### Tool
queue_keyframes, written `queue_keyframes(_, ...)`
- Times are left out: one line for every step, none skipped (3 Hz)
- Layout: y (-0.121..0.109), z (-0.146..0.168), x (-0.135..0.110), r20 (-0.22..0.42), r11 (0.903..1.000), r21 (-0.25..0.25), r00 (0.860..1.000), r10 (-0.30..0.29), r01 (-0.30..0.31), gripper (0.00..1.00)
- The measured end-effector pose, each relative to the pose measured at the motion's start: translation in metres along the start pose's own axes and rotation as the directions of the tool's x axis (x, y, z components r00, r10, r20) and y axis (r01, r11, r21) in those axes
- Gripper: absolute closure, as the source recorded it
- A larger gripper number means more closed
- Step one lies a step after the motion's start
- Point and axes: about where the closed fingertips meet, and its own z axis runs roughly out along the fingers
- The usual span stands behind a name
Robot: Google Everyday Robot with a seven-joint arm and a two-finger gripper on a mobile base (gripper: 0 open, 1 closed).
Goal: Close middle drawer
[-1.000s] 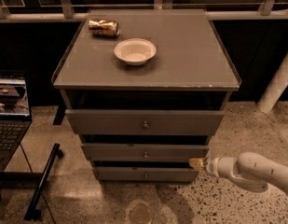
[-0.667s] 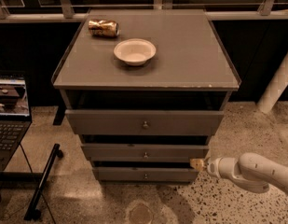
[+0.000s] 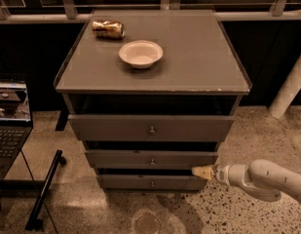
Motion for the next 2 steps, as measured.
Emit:
queue_keyframes(0.0001,0.0001,0.0,0.0,1.0,0.0,1.0,0.0,0.0,0.0)
queue_keyframes(0.0001,0.0001,0.0,0.0,1.0,0.0,1.0,0.0,0.0,0.0)
